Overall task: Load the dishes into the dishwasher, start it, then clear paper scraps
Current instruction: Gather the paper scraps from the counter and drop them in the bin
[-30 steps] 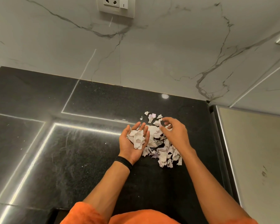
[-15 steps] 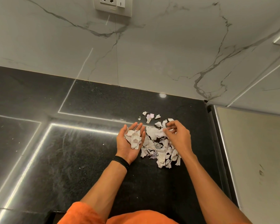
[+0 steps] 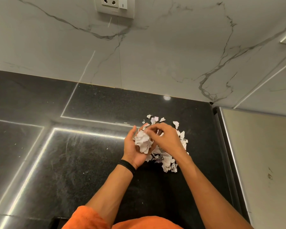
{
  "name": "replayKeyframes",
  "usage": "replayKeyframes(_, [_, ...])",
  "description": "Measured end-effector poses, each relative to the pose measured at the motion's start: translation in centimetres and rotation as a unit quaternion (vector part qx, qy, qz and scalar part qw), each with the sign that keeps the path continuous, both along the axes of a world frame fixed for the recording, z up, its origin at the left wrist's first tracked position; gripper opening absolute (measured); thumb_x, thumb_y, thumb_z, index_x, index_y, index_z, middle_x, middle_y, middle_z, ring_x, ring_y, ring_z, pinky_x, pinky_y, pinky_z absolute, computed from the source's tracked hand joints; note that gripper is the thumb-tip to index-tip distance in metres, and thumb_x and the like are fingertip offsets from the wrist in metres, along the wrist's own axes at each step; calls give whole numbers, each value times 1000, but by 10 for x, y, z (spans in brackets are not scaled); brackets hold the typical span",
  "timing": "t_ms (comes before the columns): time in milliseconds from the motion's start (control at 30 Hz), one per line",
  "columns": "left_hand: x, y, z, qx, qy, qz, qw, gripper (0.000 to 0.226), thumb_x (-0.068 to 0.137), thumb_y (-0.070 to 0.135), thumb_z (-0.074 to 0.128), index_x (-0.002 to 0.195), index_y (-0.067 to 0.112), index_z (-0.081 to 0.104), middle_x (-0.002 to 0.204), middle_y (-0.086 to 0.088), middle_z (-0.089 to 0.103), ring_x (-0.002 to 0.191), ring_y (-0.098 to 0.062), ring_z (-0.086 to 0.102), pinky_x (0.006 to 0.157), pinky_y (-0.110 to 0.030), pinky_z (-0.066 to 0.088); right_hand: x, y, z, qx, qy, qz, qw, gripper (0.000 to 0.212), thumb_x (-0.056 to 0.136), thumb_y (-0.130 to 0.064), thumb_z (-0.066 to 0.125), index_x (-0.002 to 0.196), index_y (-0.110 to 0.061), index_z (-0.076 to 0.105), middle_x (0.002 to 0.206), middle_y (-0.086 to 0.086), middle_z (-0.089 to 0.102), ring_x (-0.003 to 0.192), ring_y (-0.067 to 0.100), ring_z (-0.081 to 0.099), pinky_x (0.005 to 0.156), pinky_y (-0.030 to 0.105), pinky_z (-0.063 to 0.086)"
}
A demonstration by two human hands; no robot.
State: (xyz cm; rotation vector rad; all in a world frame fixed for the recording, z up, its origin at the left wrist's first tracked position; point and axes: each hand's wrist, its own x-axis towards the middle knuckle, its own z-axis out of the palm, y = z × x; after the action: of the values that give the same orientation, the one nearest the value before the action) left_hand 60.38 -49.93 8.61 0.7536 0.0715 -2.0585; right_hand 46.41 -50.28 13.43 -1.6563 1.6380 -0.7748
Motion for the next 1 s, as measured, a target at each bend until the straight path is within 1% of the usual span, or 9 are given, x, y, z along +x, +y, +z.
replayKeyframes(67, [4, 0, 1, 12, 26, 23, 999, 51, 99, 46, 55, 139, 14, 59, 143, -14, 60, 126, -30, 61, 111, -47, 42, -6, -7, 0, -10, -57, -66, 996, 19, 96, -45, 65, 91, -30, 78, 89, -12, 73, 87, 4, 66, 76, 21, 50])
replayKeyframes(133, [7, 0, 2, 19, 46, 43, 998, 51, 99, 43, 55, 139, 11, 59, 143, -16, 60, 134, -30, 55, 110, -47, 44, -18, -16, -5, -17, -42, -115, 992, 17, 98, -38, 64, 98, -26, 77, 92, -10, 73, 88, 6, 67, 77, 25, 52])
replayKeyframes(200, [11, 0, 1, 23, 50, 60, 997, 50, 99, 42, 56, 138, 11, 60, 142, -15, 60, 133, -30, 56, 107, -46, 47, -30, -22, -13, 16, 24, -89, 996, 14, 96, -31, 68, 107, -26, 74, 100, -10, 71, 93, 7, 66, 81, 27, 54])
replayKeyframes(300, [14, -1, -3, 32, 45, 83, 995, 52, 99, 41, 57, 141, 10, 57, 140, -15, 62, 118, -31, 66, 104, -45, 51, -34, -22, -33, 67, 224, 42, 971, 37, 90, -31, 75, 127, -29, 67, 118, -5, 68, 109, 14, 62, 93, 31, 50])
replayKeyframes(367, [16, -1, -7, 37, 36, 91, 995, 55, 98, 41, 57, 144, 10, 55, 138, -16, 63, 120, -31, 65, 100, -45, 53, -31, -19, -48, 50, 280, 76, 956, 43, 90, -33, 75, 132, -28, 64, 124, -4, 64, 115, 16, 58, 98, 31, 45])
replayKeyframes(667, [15, -6, -7, 44, 0, 107, 993, 52, 100, 41, 54, 140, 8, 58, 135, -18, 65, 128, -31, 61, 99, -43, 53, -29, -6, -51, -53, 267, 12, 962, 9, 92, -11, 67, 95, -19, 70, 81, -7, 65, 73, 8, 59, 66, 23, 47])
replayKeyframes(767, [14, -9, -7, 46, -6, 109, 993, 52, 100, 41, 54, 140, 7, 58, 133, -18, 66, 121, -31, 65, 100, -42, 52, -30, -5, -47, -61, 239, -19, 969, 12, 92, -18, 71, 103, -22, 70, 86, -9, 66, 78, 6, 60, 70, 24, 53])
replayKeyframes(900, [12, -10, -8, 49, -10, 109, 993, 52, 100, 41, 54, 141, 8, 58, 132, -18, 67, 122, -31, 64, 102, -42, 51, -27, -9, -49, -31, 305, 18, 952, 31, 89, -30, 76, 117, -21, 66, 106, -4, 69, 97, 17, 64, 81, 31, 53])
replayKeyframes(1000, [11, -11, -6, 50, -11, 106, 993, 51, 100, 40, 54, 140, 7, 58, 133, -18, 66, 128, -30, 60, 104, -43, 49, -20, -8, -50, -26, 314, 28, 949, 14, 95, -25, 69, 108, -21, 68, 105, -3, 70, 94, 16, 65, 79, 28, 51])
